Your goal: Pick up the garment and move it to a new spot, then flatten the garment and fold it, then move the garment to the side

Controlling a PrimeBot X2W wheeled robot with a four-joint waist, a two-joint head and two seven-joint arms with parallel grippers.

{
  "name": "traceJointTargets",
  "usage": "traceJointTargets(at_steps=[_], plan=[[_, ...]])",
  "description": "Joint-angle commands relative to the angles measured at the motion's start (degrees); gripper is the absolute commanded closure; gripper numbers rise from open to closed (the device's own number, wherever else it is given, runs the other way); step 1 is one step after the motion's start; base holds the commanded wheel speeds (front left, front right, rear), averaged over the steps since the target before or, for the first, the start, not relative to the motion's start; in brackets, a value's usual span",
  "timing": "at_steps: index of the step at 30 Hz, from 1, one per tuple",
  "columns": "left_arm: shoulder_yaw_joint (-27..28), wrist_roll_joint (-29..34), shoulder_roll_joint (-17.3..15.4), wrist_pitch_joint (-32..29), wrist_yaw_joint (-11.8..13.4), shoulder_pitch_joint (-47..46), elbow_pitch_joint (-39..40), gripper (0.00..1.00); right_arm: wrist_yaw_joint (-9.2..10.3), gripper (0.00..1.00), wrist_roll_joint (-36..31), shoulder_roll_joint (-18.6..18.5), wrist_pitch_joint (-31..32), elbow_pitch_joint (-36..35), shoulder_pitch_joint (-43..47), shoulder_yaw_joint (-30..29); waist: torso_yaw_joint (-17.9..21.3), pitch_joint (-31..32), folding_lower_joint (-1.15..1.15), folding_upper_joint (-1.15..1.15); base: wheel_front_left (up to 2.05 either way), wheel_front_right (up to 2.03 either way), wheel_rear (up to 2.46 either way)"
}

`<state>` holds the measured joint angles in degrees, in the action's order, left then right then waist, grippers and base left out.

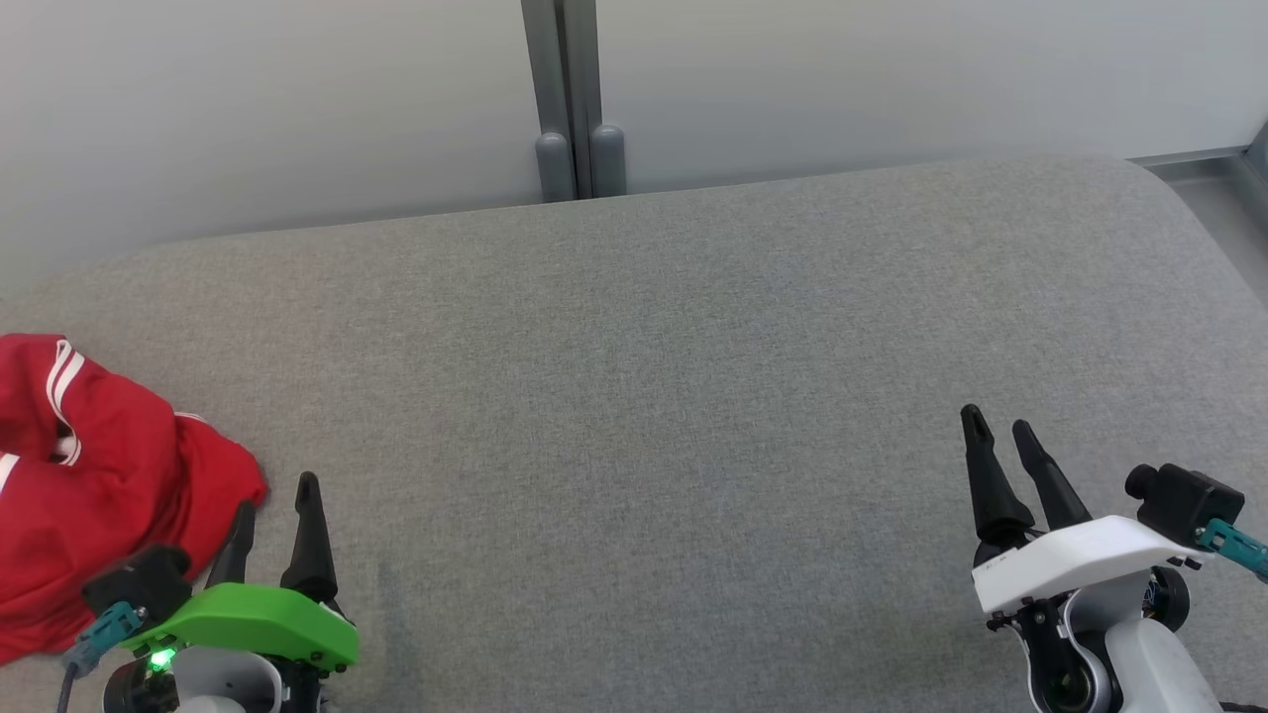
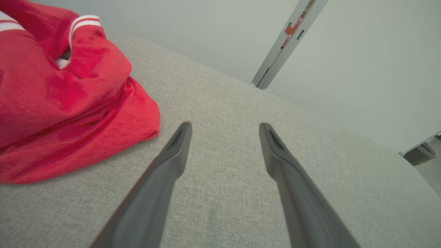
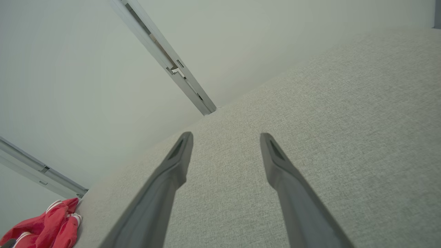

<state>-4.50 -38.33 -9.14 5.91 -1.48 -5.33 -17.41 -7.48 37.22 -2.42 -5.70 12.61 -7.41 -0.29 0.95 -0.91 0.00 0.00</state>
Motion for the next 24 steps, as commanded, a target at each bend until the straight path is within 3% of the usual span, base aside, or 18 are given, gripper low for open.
traceJointTargets(at_steps=[1,24], plan=[[-0.37,1.88,-0.75,0.6,0.38,-1.39,0.45,0.0,-0.01,0.0,-1.93,-0.28,-0.76,-1.03,-1.3,0.18,0.0,0.0,0.0,0.0,0.0,0.0,0.0],[-0.34,14.16,1.3,4.06,1.06,0.79,-2.08,0.0,-0.01,0.0,-14.8,-0.41,-4.24,-0.11,1.79,0.27,0.6,0.74,0.0,0.0,0.0,0.0,0.0]])
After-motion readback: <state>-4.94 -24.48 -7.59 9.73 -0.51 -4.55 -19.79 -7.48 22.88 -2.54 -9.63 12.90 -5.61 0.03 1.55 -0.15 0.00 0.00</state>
